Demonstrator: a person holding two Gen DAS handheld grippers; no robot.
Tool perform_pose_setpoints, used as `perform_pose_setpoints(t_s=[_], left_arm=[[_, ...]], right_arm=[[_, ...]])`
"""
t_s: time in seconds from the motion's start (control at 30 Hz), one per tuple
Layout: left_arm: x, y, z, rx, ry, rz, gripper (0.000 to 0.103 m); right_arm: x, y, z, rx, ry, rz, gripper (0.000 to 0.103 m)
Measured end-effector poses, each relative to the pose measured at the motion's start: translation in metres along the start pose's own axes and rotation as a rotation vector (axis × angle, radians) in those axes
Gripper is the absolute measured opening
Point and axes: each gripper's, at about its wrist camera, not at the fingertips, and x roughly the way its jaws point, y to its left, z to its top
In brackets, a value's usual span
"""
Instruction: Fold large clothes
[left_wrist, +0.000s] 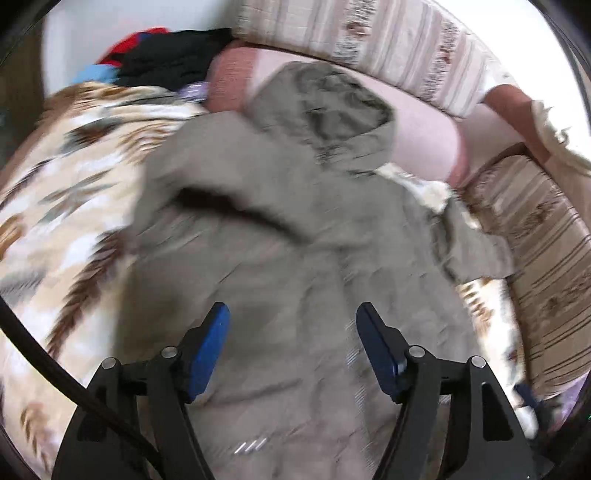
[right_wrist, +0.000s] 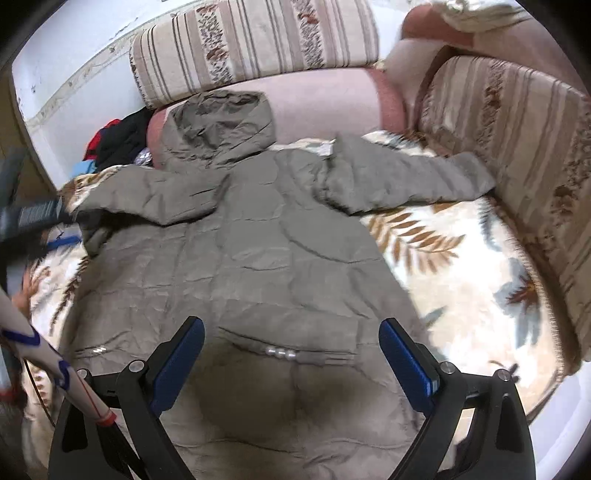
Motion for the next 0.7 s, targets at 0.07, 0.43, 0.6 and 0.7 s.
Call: perform_pose_setpoints(t_s=[0.07, 0.43, 0.6, 0.7], left_arm=[[-0.014, 0.016, -0.028, -0.008, -0.011, 0.062, 0.070], [-0.033, 0.062, -0.114, -0.062, -0.091, 0.242, 0.070], [-0.025, 0.071, -0.127, -0.065, -0.071, 0.233, 0.070], [-0.021, 0.072, -0.129, -0.091, -0.048, 0.192, 0.070]], right_arm=[[0.014, 0.006, 0.011, 0.016, 0.032, 0.044, 0.098], [0.176, 0.055, 0.102, 0.068, 0.208, 0.091, 0.098], [0.235, 0.061, 0.132, 0.175, 0.262, 0.096, 0.098], [0.247, 0.068, 0.142, 0.201, 0.262, 0.107, 0.075]])
